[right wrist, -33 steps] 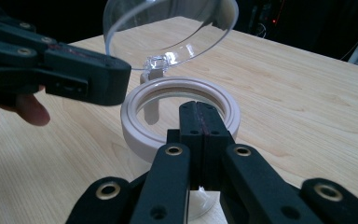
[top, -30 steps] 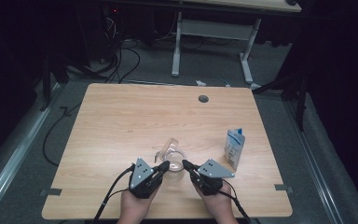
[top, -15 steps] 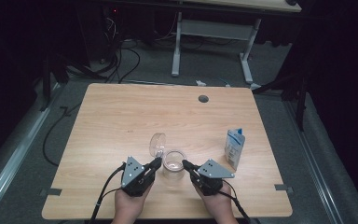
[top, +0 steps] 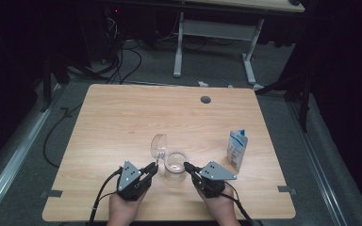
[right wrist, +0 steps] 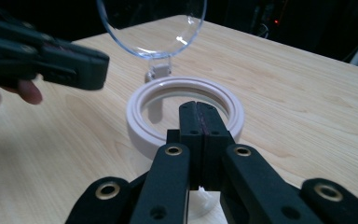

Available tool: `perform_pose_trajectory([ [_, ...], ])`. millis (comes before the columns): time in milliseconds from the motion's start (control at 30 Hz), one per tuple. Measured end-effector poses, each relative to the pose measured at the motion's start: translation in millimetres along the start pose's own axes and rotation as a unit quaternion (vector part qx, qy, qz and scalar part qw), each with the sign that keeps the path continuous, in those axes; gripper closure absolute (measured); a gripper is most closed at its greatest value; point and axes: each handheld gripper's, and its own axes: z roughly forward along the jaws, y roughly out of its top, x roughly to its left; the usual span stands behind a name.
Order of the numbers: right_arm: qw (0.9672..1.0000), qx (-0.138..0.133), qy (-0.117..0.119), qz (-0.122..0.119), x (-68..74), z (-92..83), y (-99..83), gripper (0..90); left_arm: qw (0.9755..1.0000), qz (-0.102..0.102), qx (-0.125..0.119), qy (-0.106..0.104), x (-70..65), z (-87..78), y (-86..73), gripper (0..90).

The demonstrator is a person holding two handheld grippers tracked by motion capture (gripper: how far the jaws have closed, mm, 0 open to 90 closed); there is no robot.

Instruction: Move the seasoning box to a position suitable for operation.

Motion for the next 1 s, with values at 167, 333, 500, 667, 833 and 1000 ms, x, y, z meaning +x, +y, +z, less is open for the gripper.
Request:
perform_pose_trajectory([
  [167,0.9999,-0.002,-0.01,-0.007,-0.8,-3.8,2.5,86.9,0.9993,0.01,0.024,0.027,25.5,-6.5,1.5,73.5],
  [333,0.9999,0.007,-0.013,0.001,-7.7,-2.7,-3.2,83.7,0.9978,0.032,0.035,0.046,43.5,-15.5,5.0,63.6],
  [500,0.9995,0.012,-0.027,0.01,-17.2,-1.8,-10.0,79.3,0.9973,0.03,0.038,0.055,60.2,-18.3,10.4,57.3],
  [667,0.9986,0.017,-0.044,0.023,-30.1,-1.7,-17.1,74.3,0.9976,0.027,0.044,0.045,68.5,-19.2,7.2,51.9],
  [833,0.9958,0.031,-0.073,0.046,-45.2,-3.4,-26.2,71.0,0.9985,0.022,0.04,0.031,72.9,-24.2,12.3,49.4],
  [1000,0.9927,0.042,-0.103,0.046,-51.7,-15.3,-34.1,67.3,0.999,0.018,0.026,0.031,82.8,-34.4,19.2,49.4],
])
